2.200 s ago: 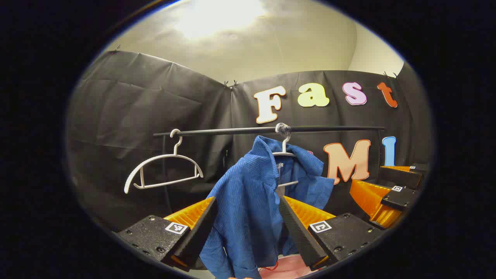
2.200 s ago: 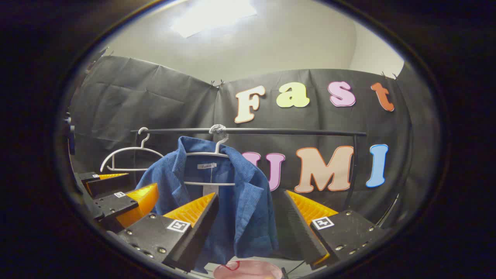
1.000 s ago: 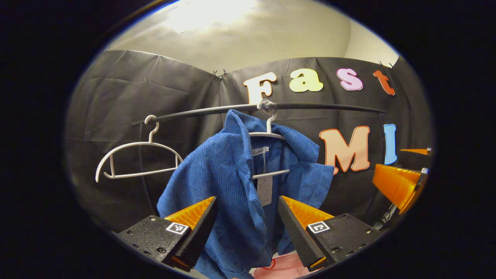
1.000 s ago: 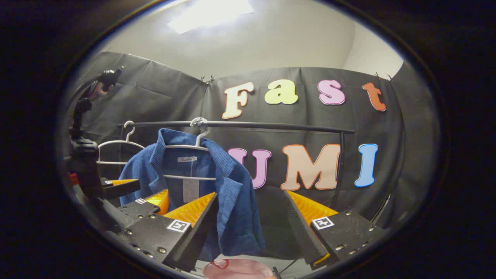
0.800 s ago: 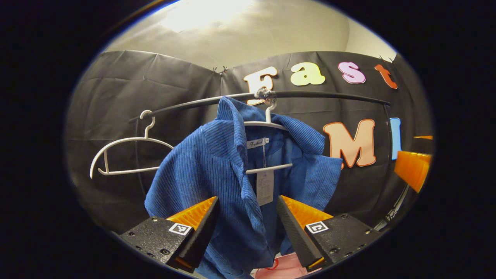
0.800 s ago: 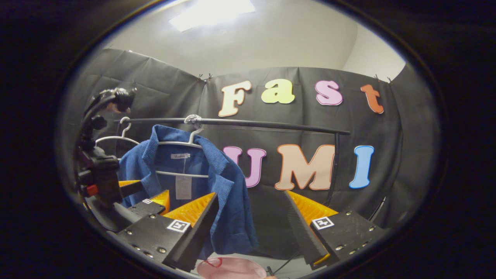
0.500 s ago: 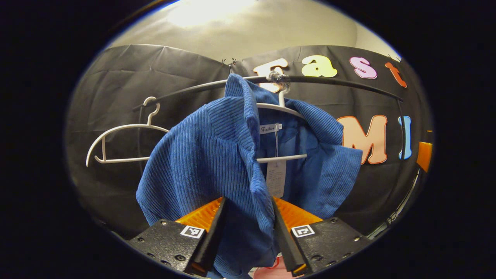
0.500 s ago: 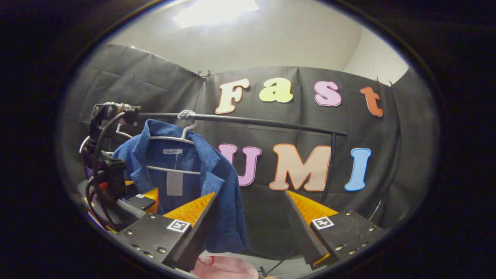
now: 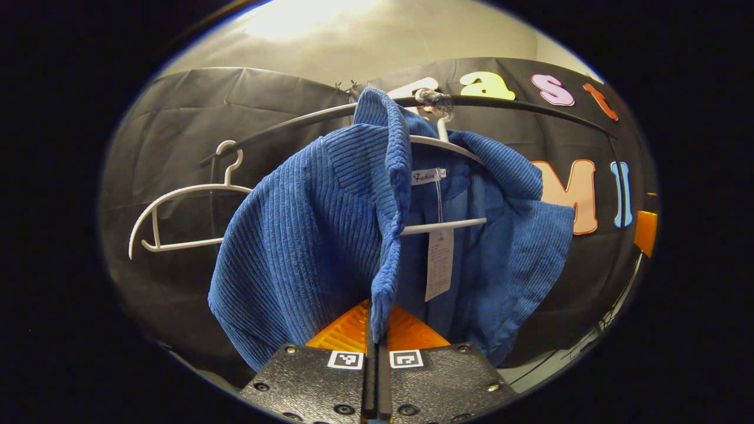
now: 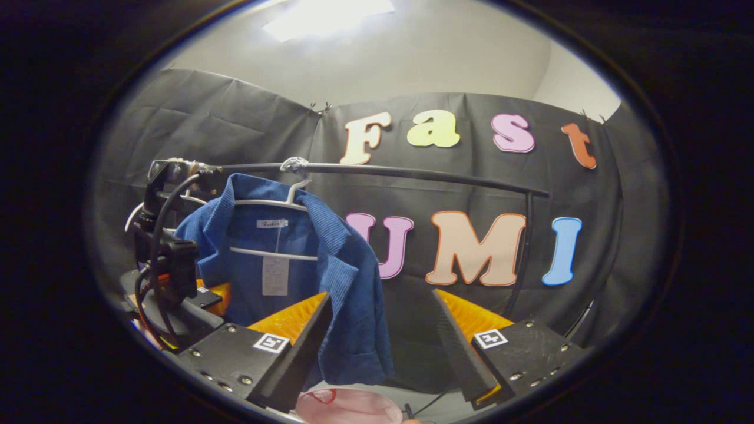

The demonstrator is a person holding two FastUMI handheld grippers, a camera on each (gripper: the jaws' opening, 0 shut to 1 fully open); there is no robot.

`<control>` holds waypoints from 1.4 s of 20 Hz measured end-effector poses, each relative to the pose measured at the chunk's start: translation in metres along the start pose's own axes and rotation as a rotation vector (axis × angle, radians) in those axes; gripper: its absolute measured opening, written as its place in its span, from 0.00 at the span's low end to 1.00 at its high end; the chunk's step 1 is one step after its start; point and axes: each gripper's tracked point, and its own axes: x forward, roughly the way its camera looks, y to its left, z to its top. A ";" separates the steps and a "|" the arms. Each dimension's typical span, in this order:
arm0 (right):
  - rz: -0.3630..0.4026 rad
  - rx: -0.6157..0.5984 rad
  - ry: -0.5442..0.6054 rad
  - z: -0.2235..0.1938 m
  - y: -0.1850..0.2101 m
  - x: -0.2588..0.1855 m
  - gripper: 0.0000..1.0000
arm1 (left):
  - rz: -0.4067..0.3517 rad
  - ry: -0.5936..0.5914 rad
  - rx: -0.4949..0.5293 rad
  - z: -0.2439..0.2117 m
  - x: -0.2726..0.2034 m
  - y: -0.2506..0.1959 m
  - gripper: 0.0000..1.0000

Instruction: Grasp the clothes on the hanger with both hands and then place them into the laundry hamper below.

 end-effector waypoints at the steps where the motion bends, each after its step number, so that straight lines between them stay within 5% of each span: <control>1: 0.012 0.007 0.003 -0.001 0.005 0.003 0.99 | -0.015 -0.003 0.009 0.002 -0.002 -0.003 0.02; 9: 0.082 0.019 0.031 -0.018 0.030 0.023 0.98 | -0.096 -0.022 0.001 0.014 -0.024 -0.002 0.00; 18: 0.165 0.046 0.041 -0.028 0.065 0.085 0.99 | -0.062 -0.053 -0.059 0.047 -0.049 0.037 0.00; 28: 0.157 0.077 0.116 -0.068 0.089 0.138 0.94 | -0.015 -0.072 -0.033 0.065 -0.063 0.068 0.00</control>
